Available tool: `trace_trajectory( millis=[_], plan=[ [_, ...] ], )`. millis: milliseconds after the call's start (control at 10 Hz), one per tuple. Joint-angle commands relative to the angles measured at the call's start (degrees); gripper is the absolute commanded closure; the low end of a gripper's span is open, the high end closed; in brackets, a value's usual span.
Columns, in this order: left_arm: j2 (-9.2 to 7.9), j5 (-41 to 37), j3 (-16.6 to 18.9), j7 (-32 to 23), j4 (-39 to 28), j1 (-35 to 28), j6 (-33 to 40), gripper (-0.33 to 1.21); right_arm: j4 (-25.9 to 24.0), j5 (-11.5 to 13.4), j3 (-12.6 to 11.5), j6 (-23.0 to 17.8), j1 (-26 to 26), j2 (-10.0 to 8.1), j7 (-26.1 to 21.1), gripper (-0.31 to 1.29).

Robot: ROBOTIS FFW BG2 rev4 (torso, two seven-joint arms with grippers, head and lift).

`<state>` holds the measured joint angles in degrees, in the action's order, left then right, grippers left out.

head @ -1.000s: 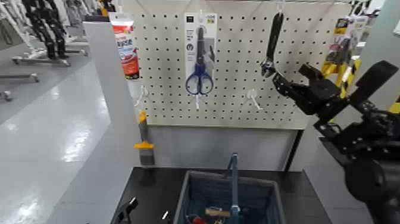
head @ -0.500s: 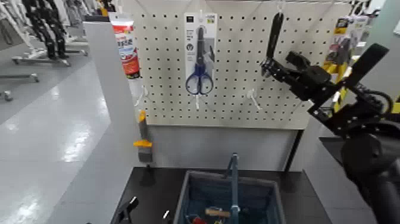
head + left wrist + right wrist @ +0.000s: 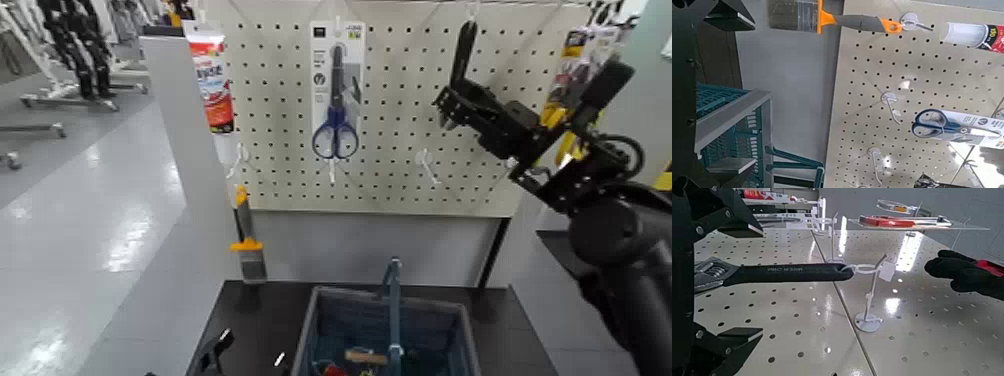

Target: Put the black wrench into the crate.

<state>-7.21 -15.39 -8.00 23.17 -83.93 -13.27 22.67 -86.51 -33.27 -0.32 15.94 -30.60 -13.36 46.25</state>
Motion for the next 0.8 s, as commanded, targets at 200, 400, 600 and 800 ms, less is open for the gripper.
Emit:
trace_trajectory(
  millis=[200,400,600,800],
  plan=[
    [0.0,0.01,-0.09,0.03,0.0,0.0,0.0,0.1,-0.5,1.28,0.5,1.82,-0.95,-0.18,0.15,1.16],
    [0.0,0.1,-0.09,0.03,0.0,0.0,0.0,0.1,-0.5,1.28,0.24,1.82,-0.95,-0.18,0.07,1.16],
    [0.0,0.1,-0.09,0.03,0.0,0.0,0.0,0.1,-0.59,1.46,0.15,1.55,-0.95,-0.18,-0.02,1.16],
    [0.0,0.1,0.0,0.03,0.0,0.0,0.0,0.1,-0.68,1.63,0.06,1.38,-1.04,-0.35,-0.11,1.16]
  ],
)
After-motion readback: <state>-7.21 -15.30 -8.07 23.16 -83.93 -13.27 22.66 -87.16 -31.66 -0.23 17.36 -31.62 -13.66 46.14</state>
